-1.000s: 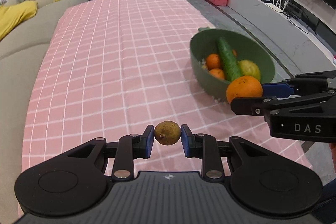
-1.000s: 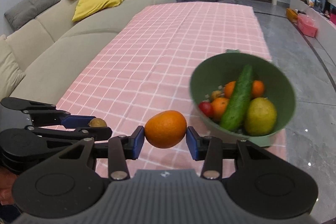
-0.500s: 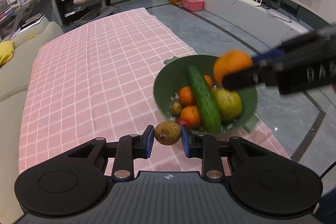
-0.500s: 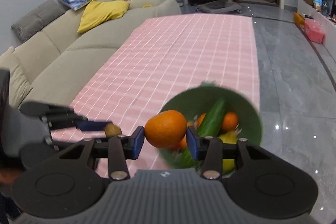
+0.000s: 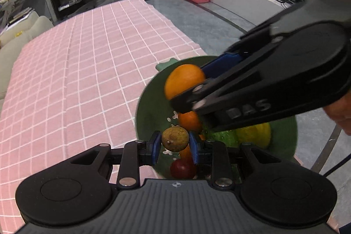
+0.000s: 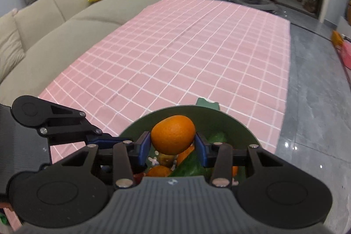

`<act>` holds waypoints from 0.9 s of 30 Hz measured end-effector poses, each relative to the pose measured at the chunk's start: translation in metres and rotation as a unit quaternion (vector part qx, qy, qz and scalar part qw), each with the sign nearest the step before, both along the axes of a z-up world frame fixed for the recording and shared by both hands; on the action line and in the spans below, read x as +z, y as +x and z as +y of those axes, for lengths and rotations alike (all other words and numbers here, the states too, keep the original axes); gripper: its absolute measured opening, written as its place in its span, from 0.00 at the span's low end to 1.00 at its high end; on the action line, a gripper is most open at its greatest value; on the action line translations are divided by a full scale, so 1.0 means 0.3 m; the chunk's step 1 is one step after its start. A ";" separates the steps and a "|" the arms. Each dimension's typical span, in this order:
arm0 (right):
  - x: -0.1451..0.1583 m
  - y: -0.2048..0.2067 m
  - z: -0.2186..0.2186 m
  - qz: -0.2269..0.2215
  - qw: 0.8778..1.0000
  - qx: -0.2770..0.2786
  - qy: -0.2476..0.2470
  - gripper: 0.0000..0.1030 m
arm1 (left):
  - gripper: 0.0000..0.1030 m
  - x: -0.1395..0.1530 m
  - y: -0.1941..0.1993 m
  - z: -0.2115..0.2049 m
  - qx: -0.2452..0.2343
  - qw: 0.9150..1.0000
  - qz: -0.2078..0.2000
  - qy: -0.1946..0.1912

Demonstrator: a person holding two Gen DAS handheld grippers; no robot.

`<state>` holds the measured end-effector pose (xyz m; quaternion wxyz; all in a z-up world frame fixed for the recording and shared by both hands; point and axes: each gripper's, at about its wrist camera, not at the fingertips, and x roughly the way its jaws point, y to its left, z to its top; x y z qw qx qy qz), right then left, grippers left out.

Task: Organize fruits
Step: 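Carry the orange and kiwi into the colander and open both tools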

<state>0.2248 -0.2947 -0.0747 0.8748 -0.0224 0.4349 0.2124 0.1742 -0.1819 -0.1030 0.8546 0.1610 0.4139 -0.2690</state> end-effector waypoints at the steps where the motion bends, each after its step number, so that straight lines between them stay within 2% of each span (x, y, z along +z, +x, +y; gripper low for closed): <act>1: -0.013 0.019 0.004 0.005 1.000 0.006 -0.002 0.39 | 0.31 -0.009 0.002 -0.006 -0.001 1.000 0.002 0.001; 5: -0.065 0.066 0.024 0.022 1.000 0.009 -0.009 0.40 | 0.32 -0.043 0.009 -0.012 0.000 1.000 0.015 0.000; 14: -0.120 0.098 0.051 0.029 0.999 0.019 -0.019 0.41 | 0.36 -0.036 0.022 -0.016 -0.007 1.000 0.014 0.001; 19: -0.103 0.091 0.052 0.024 0.999 0.014 -0.019 0.49 | 0.57 -0.014 0.015 -0.033 -0.002 1.000 0.013 0.014; 22: -0.068 0.073 0.051 0.012 1.000 0.009 -0.020 0.55 | 0.67 0.029 0.002 -0.021 0.003 1.000 0.012 -0.011; 24: -0.029 0.055 0.040 0.001 1.000 0.004 -0.014 0.55 | 0.70 0.059 -0.009 -0.012 0.006 1.000 0.012 -0.029; 27: 0.035 0.020 0.022 -0.014 1.000 -0.010 -0.012 0.56 | 0.70 0.114 -0.035 -0.006 0.017 0.999 0.003 -0.029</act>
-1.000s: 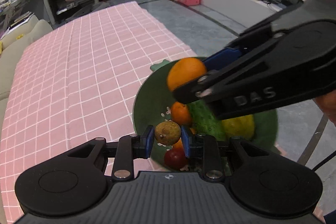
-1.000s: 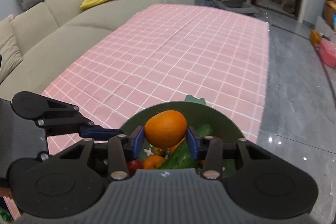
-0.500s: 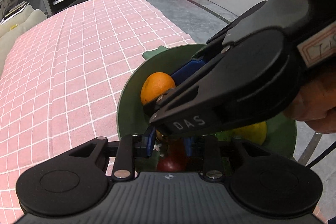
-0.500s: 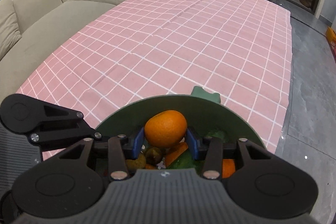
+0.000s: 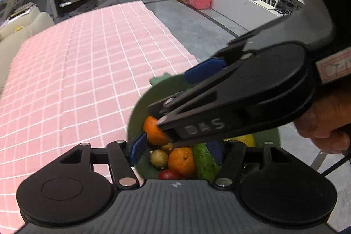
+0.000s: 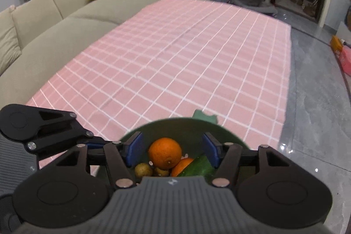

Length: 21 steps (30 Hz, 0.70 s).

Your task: Organize fruits

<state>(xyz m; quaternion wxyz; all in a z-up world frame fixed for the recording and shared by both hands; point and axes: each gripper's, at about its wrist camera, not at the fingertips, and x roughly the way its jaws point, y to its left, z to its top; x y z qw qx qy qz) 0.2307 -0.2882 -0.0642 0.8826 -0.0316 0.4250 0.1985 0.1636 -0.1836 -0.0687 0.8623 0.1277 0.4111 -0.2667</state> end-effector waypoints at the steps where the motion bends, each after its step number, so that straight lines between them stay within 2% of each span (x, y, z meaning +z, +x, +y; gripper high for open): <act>1: 0.020 -0.013 -0.007 -0.003 1.000 -0.006 0.000 0.56 | 0.70 0.019 -0.012 0.002 0.006 1.000 -0.002 0.002; 4: 0.084 -0.059 -0.030 -0.006 0.999 -0.038 0.000 0.59 | 0.70 0.072 -0.027 0.011 0.041 0.999 0.008 0.004; 8: 0.168 -0.138 -0.058 0.001 0.994 -0.107 -0.001 0.74 | 0.70 0.141 -0.037 0.051 0.099 0.994 0.039 -0.014; 13: 0.241 -0.278 -0.076 -0.007 0.986 -0.165 -0.023 0.84 | 0.75 0.206 -0.093 0.093 0.151 0.988 0.034 -0.004; 16: 0.267 -0.378 -0.076 -0.016 0.978 -0.205 -0.027 0.93 | 0.78 0.219 -0.148 0.103 0.164 0.986 0.028 0.011; 19: 0.275 -0.488 -0.081 -0.015 0.967 -0.255 -0.004 0.96 | 0.85 0.223 -0.216 0.103 0.167 0.986 0.009 0.023; 21: 0.267 -0.550 -0.076 -0.005 0.961 -0.277 0.006 0.96 | 0.87 0.228 -0.262 0.098 0.163 0.986 0.000 0.031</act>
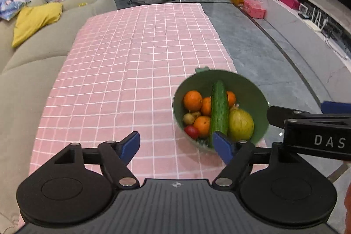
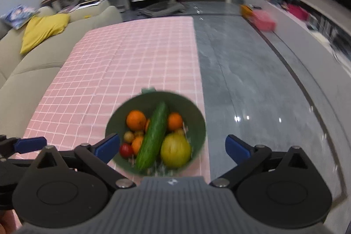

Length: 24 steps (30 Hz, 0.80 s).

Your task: Organize fruits

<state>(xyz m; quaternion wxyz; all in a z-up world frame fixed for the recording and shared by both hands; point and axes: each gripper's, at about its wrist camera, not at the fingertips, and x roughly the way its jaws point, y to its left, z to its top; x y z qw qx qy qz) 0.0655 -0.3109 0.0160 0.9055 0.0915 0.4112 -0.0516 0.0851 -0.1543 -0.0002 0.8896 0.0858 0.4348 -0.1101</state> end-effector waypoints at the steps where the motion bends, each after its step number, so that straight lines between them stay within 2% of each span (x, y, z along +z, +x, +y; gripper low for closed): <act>1: -0.004 -0.032 -0.002 0.004 1.000 -0.013 0.006 0.96 | 0.87 -0.001 -0.022 -0.006 -0.006 1.000 -0.004 0.005; 5: -0.008 -0.150 -0.029 0.004 0.999 -0.043 0.023 0.96 | 0.89 -0.004 -0.079 -0.027 -0.003 1.000 -0.013 0.015; 8: -0.001 -0.189 -0.036 0.001 0.999 -0.052 -0.007 0.96 | 0.89 -0.010 -0.098 -0.016 0.020 1.000 0.000 -0.010; 12: 0.000 -0.203 -0.035 -0.002 0.999 -0.037 -0.038 0.96 | 0.89 0.012 -0.103 -0.013 0.028 0.999 -0.003 -0.021; 15: -0.002 -0.206 -0.031 -0.003 0.999 -0.024 -0.034 0.96 | 0.88 0.029 -0.110 -0.027 0.025 0.999 -0.013 -0.020; 18: 0.002 -0.204 -0.029 -0.008 0.999 -0.022 -0.040 0.96 | 0.88 0.027 -0.121 -0.042 0.027 0.999 -0.023 -0.002; 24: -0.001 -0.191 -0.029 -0.007 0.999 -0.016 -0.036 0.95 | 0.88 0.026 -0.118 -0.037 0.031 0.999 -0.021 -0.001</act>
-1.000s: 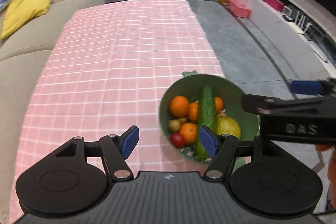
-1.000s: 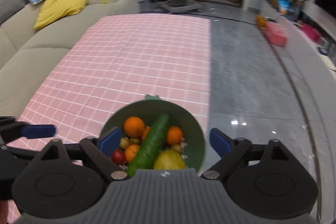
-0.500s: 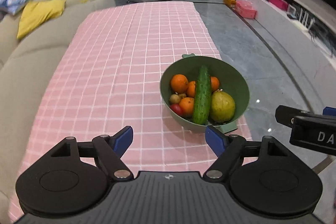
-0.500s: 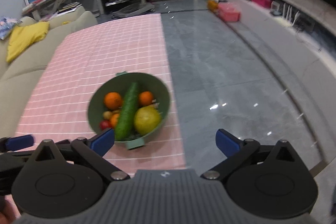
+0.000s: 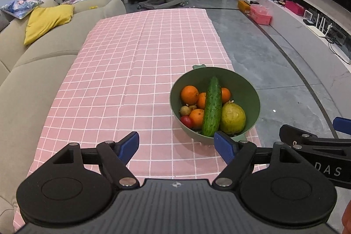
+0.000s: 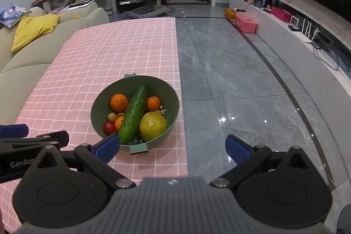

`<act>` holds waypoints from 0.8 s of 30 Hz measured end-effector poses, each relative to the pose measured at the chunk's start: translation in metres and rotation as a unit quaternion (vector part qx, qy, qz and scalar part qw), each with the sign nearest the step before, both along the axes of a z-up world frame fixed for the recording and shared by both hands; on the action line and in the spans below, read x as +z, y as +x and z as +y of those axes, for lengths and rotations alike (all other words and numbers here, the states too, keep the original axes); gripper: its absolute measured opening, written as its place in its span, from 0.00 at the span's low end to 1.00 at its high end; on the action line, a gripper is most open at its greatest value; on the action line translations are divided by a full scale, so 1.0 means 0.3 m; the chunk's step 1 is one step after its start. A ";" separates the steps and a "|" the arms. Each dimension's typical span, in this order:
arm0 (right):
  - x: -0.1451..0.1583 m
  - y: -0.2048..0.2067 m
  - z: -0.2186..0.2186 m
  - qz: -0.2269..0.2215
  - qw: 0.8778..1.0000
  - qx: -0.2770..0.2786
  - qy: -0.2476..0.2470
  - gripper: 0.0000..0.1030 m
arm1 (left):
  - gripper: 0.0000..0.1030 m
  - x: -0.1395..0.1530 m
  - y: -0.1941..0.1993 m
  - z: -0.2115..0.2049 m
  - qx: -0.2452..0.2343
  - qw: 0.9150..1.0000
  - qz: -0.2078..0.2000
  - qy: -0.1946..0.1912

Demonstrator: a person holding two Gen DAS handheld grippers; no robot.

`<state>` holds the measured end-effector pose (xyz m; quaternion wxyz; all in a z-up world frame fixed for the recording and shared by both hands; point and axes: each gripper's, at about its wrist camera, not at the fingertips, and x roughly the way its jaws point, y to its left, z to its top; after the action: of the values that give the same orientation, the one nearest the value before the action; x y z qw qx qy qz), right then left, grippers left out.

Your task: Organize fruits

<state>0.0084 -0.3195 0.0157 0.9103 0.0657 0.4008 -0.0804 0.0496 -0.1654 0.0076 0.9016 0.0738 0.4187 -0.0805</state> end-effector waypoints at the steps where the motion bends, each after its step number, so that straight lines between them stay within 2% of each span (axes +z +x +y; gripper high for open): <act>1: -0.001 0.003 0.001 0.000 1.000 0.001 0.001 0.95 | 0.88 0.000 0.001 0.000 0.001 1.000 0.000 0.000; 24: -0.007 0.007 0.010 0.003 1.000 0.005 -0.002 0.95 | 0.88 -0.004 0.003 0.008 -0.001 1.000 0.002 0.001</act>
<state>0.0103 -0.3164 0.0138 0.9097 0.0621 0.4033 -0.0766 0.0504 -0.1628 0.0065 0.9007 0.0749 0.4202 -0.0813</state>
